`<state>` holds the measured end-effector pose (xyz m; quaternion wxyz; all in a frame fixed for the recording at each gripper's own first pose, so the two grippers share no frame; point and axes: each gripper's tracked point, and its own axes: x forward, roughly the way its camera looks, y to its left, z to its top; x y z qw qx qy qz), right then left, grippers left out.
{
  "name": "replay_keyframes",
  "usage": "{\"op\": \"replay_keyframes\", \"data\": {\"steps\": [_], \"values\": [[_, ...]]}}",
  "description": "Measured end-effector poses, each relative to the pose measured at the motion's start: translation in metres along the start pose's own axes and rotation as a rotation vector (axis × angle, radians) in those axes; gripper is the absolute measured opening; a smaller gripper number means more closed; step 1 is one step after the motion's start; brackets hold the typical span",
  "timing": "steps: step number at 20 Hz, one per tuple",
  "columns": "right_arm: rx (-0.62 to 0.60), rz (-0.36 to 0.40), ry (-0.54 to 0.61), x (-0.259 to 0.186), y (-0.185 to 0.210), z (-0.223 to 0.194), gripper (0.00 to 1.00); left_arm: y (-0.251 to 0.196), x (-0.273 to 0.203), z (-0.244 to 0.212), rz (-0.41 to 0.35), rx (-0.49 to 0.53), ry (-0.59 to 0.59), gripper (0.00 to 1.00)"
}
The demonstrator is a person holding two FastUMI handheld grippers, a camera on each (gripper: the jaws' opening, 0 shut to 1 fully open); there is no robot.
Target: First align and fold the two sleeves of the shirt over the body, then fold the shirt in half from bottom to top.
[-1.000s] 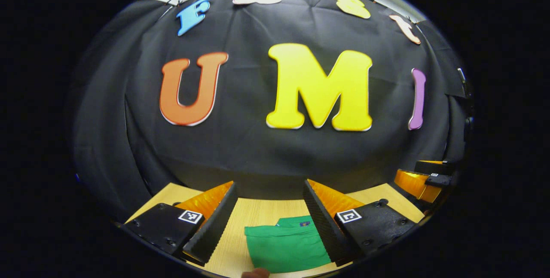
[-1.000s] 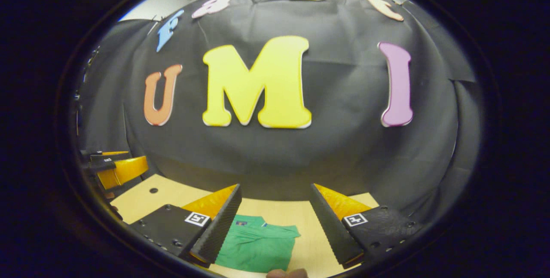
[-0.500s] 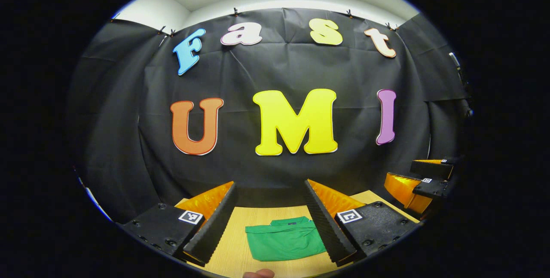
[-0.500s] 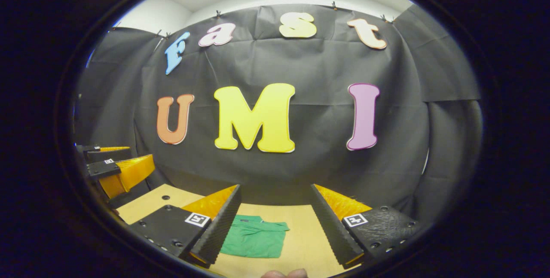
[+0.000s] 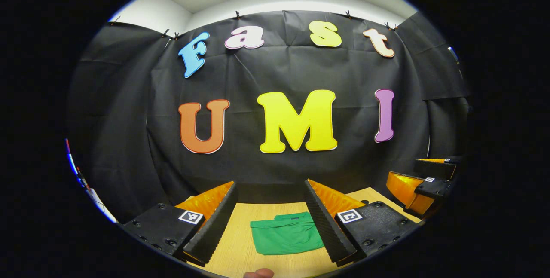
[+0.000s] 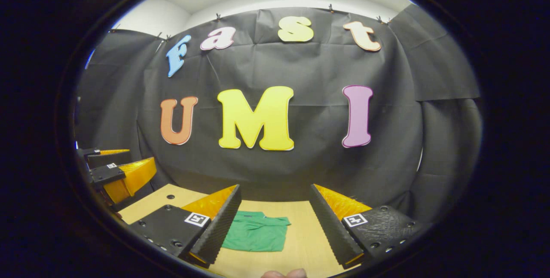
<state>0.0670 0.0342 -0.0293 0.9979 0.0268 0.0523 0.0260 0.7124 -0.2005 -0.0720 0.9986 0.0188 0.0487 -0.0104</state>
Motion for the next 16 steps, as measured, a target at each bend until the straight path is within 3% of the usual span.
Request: {"op": "replay_keyframes", "data": {"steps": [16], "values": [[0.017,-0.01,-0.023,0.016,0.001,0.011,0.97,-0.012,0.01,-0.006,-0.04,0.002,0.022,0.97]]}}
